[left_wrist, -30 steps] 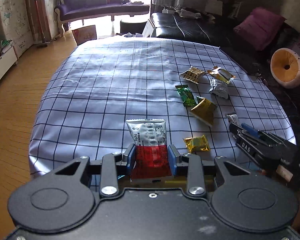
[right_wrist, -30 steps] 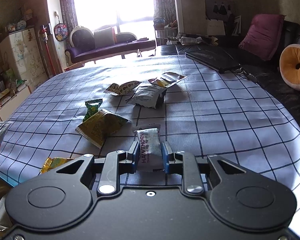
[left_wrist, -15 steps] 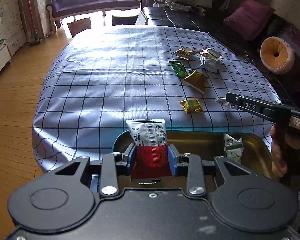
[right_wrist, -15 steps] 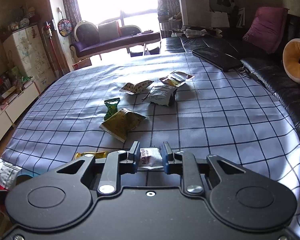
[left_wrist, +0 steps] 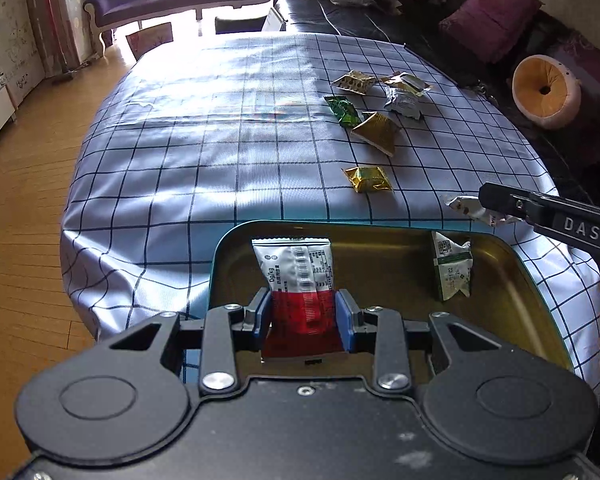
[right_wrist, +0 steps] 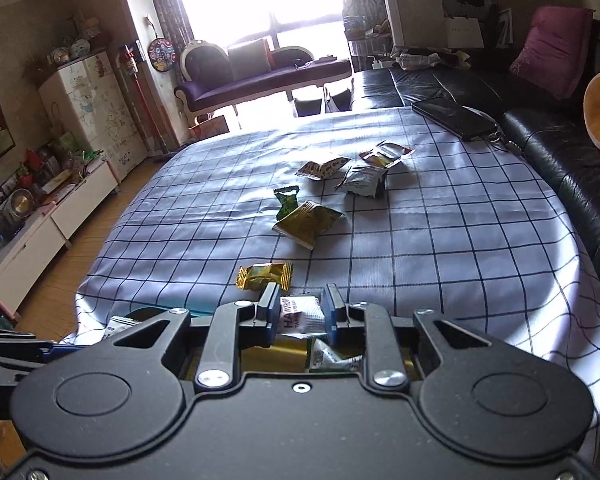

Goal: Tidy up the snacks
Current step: 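Carry the red-and-white packet with left tool while right carries Hawthorn packet over the tray, then open the left tool over the tray while the right tool releases the Hawthorn packet there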

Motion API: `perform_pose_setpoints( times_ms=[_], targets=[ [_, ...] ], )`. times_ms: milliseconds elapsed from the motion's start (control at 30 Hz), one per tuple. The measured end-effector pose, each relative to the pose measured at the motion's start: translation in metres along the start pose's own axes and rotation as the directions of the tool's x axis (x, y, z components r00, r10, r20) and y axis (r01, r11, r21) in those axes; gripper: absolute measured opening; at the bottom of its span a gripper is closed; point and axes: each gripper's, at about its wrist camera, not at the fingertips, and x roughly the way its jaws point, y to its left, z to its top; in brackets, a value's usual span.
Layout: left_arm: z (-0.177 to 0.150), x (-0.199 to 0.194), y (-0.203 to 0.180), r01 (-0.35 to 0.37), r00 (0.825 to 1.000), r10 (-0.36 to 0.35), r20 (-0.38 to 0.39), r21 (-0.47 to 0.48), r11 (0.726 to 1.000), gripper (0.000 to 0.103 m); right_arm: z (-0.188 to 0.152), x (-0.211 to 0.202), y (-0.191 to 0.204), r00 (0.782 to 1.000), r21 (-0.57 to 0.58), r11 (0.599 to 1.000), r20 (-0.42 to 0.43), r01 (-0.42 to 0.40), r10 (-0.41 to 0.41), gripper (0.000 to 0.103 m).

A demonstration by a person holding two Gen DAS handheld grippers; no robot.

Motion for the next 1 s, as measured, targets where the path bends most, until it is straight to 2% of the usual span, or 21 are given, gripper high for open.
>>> perform_pose_setpoints(
  times_ms=[567,800,1000],
  targets=[
    [-0.009,-0.003,-0.007,0.002,0.999,-0.001,-0.034,0.009,1.0,0.034,-0.033,-0.022,0.02,0.995,0.007,0.999,-0.082,-0.048,0.048,0.031],
    [-0.011,0.002,-0.011,0.014,0.998,-0.013,-0.062,0.018,1.0,0.034,-0.038,-0.027,0.028,0.997,-0.046,0.998,-0.074,-0.03,0.027,0.031],
    [-0.011,0.004,-0.013,0.01,0.998,-0.008,-0.063,0.027,1.0,0.034,-0.037,-0.026,0.025,0.996,-0.041,0.999,-0.086,-0.017,0.014,0.031]
  ],
)
